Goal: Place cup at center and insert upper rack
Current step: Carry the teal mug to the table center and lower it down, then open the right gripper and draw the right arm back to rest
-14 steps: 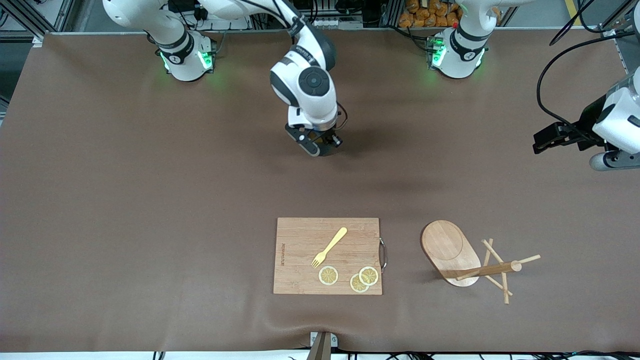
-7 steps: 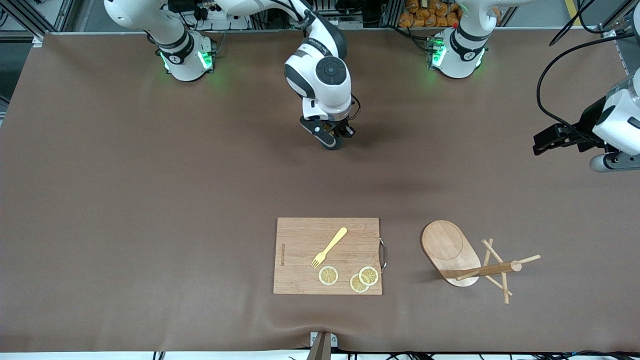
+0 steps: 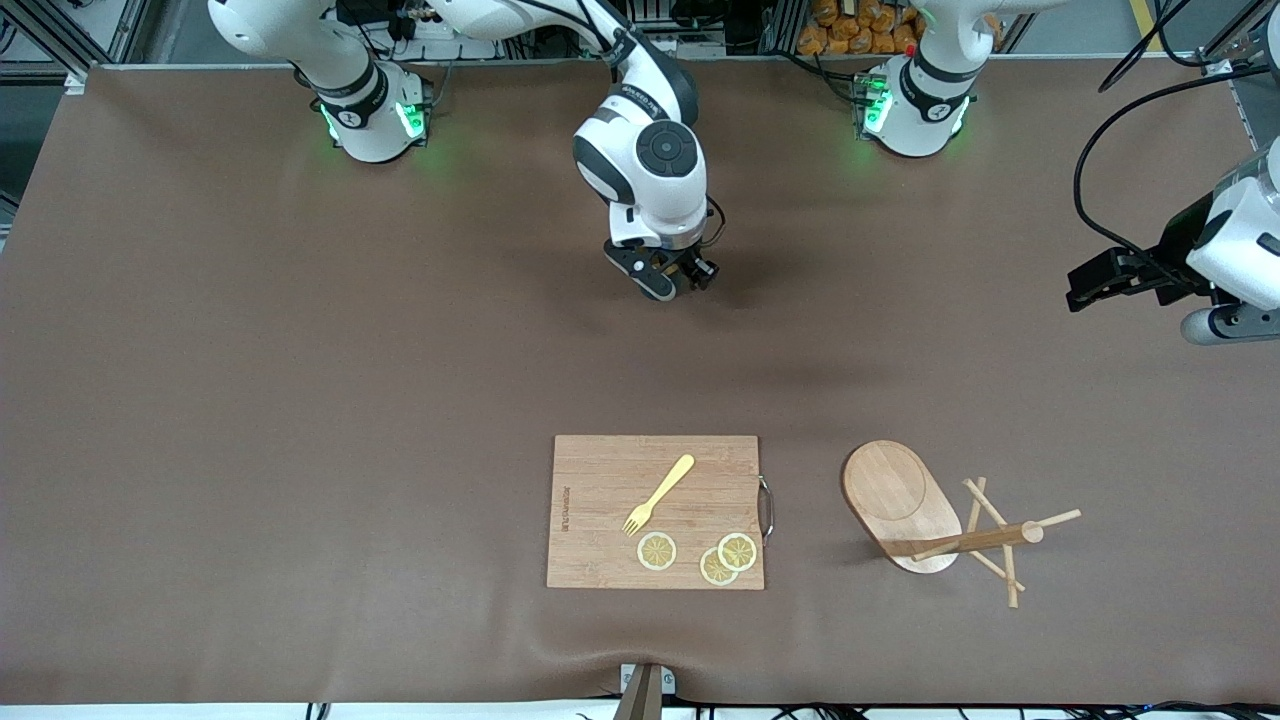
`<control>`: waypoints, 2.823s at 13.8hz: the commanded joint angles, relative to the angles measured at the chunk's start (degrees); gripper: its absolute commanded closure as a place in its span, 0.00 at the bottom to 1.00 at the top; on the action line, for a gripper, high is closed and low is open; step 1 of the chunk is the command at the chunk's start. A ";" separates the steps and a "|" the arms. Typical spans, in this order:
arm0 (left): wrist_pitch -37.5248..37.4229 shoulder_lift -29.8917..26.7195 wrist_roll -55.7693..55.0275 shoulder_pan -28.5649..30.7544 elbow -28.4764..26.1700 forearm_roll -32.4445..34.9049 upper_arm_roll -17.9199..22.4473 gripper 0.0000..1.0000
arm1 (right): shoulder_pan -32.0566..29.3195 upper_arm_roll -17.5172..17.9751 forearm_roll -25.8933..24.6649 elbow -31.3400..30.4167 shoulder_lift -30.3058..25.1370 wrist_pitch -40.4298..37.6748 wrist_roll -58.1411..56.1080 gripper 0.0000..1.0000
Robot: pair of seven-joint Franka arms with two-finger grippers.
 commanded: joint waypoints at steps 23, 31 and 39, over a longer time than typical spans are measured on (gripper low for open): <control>0.08 -1.86 -0.29 2.04 0.55 -0.16 0.09 0.00 | -32.43 -0.82 -6.91 0.18 -30.34 -30.68 -59.00 0.00; -0.27 -3.79 0.50 4.15 0.73 -3.24 0.10 0.00 | -41.13 -2.56 -9.29 0.18 -36.76 -39.13 -78.32 0.00; -0.45 -3.00 -5.19 3.19 0.90 -2.36 -0.43 0.00 | -50.35 -5.91 -8.68 -2.62 -40.37 -44.41 -91.87 0.00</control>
